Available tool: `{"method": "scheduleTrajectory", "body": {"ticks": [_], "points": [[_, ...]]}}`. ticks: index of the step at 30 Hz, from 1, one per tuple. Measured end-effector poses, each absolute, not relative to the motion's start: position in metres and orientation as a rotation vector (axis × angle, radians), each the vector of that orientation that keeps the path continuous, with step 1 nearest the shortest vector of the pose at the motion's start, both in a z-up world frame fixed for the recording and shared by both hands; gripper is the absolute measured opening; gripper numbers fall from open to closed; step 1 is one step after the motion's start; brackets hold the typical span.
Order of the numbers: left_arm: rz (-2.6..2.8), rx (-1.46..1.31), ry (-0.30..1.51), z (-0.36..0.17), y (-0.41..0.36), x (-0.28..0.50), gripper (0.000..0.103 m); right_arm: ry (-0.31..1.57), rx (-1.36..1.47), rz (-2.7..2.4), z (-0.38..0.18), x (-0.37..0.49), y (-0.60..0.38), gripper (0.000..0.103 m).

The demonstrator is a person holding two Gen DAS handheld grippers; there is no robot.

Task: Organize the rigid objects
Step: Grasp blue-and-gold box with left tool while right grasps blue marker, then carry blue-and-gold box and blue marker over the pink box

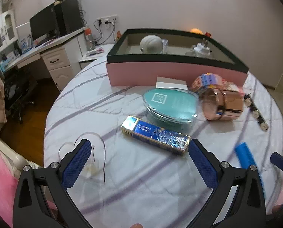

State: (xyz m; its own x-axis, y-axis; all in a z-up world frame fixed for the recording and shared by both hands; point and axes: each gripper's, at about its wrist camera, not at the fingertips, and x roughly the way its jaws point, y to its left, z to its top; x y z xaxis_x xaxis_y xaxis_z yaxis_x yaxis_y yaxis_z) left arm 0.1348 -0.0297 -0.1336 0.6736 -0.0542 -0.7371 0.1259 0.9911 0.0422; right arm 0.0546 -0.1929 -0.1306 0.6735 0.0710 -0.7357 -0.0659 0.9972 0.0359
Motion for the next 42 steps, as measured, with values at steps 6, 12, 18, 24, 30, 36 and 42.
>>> {"method": "scheduleTrajectory", "body": {"ticks": [6, 12, 18, 24, 30, 36, 42], "points": [[-0.18, 0.138, 0.908, -0.146, -0.039, 0.151, 0.103, 0.822, -0.034, 0.088, -0.136, 0.063, -0.181, 0.089], [-0.25, 0.098, 0.909, -0.144, -0.039, 0.156, 0.094, 0.81, -0.059, 0.132, -0.134, 0.063, -0.175, 0.047], [-0.27, 0.079, 0.89, -0.139, -0.033, 0.153, 0.084, 0.814, -0.039, 0.15, -0.131, 0.062, -0.179, 0.026], [-0.265, 0.036, 0.872, -0.138, -0.023, 0.134, 0.084, 0.816, -0.008, 0.174, -0.127, 0.057, -0.185, 0.026], [-0.252, 0.013, 0.853, -0.13, -0.014, 0.119, 0.084, 0.802, 0.004, 0.184, -0.118, 0.053, -0.19, 0.026], [-0.252, -0.003, 0.811, -0.111, -0.009, 0.114, 0.084, 0.777, 0.028, 0.217, -0.1, 0.056, -0.194, 0.026], [-0.28, 0.008, 0.724, -0.066, -0.017, 0.13, 0.084, 0.702, 0.039, 0.27, -0.051, 0.087, -0.206, 0.026]]}}
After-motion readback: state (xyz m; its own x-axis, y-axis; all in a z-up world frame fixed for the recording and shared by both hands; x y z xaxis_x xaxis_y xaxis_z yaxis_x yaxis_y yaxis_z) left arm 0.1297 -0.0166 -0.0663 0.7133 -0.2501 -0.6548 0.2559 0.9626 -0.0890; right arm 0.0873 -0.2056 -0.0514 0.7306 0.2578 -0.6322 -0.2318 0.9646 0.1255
